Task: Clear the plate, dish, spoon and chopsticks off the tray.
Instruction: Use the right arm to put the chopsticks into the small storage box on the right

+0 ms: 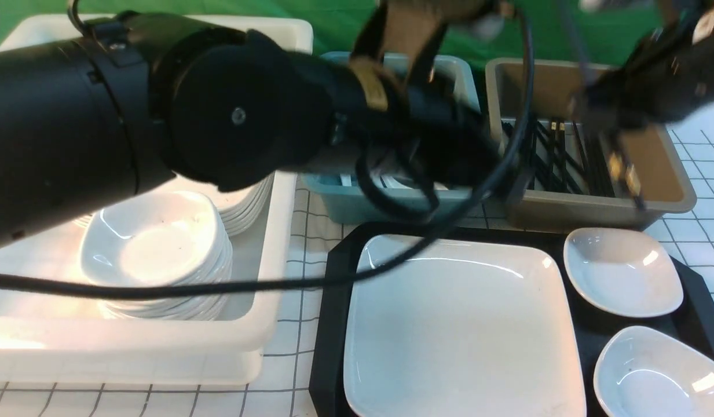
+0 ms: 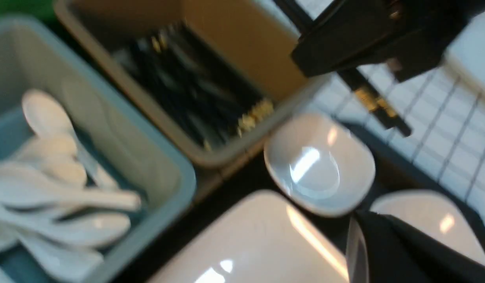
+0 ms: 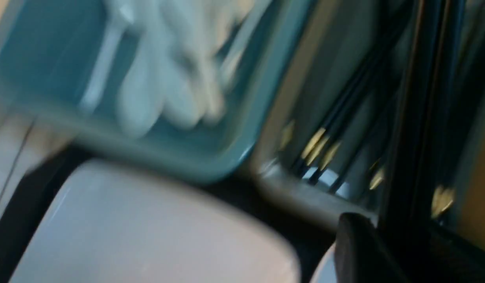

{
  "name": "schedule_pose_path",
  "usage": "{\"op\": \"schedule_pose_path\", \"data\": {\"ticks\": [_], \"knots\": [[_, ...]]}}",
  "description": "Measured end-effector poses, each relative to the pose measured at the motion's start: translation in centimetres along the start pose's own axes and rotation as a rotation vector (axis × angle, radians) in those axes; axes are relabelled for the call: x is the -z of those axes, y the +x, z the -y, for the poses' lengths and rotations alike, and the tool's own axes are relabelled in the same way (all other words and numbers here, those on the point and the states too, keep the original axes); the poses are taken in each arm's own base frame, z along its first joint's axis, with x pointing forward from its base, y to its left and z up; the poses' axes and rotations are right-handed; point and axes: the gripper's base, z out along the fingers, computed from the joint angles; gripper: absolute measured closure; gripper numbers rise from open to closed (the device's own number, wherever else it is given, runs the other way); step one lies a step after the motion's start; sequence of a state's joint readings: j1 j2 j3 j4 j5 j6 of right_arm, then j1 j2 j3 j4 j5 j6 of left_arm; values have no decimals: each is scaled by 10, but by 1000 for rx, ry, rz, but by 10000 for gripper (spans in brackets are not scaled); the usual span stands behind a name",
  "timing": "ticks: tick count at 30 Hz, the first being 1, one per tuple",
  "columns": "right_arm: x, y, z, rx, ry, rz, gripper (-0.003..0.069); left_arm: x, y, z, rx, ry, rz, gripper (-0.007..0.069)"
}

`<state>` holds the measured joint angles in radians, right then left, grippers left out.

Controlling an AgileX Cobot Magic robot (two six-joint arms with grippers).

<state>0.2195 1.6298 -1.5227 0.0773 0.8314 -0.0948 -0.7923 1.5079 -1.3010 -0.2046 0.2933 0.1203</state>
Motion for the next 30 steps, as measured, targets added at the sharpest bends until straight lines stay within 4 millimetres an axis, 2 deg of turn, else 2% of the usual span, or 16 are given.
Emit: {"op": "schedule_pose_path", "data": {"ticks": [3, 4, 5, 8, 10, 11, 14, 15, 19, 22, 24, 25, 27, 30], "knots": [[-31, -17, 35, -56, 62, 49, 536, 0, -7, -1, -1, -10, 80, 627], [-33, -18, 38, -61, 68, 56, 536, 0, -7, -1, -1, -10, 80, 627], [-52, -20, 50, -84, 86, 60, 536, -3, -6, -1, 0, -10, 76, 627], [-88, -22, 65, -107, 107, 76, 536, -9, 1, -1, 1, -7, 26, 627], [-100, -20, 67, -109, 108, 75, 536, -10, 3, -1, 1, -6, 8, 627], [-114, -18, 68, -116, 109, 73, 531, -11, 5, -1, 2, -4, -9, 627], [-136, -10, 71, -147, 108, 56, 458, -12, 8, -1, 2, -2, -33, 627], [-140, -8, 71, -151, 108, 47, 389, -12, 8, -1, 2, -1, -38, 627], [-140, -4, 70, -161, 99, -19, 244, -12, 11, -1, -18, -3, -71, 627], [-125, -3, 66, -174, 74, -171, 222, -11, 14, -1, -26, -1, -106, 627], [-115, 1, 62, -162, 53, -276, 253, -11, 16, -1, -27, 0, -124, 627], [-99, 4, 55, -133, 29, -362, 322, -11, 19, -1, -28, 3, -153, 627], [-80, 6, 43, -104, 5, -398, 433, -10, 23, -1, -29, 8, -199, 627], [-52, 17, 23, -70, -23, -415, 554, -8, 30, 0, -27, 16, -282, 627]]}}
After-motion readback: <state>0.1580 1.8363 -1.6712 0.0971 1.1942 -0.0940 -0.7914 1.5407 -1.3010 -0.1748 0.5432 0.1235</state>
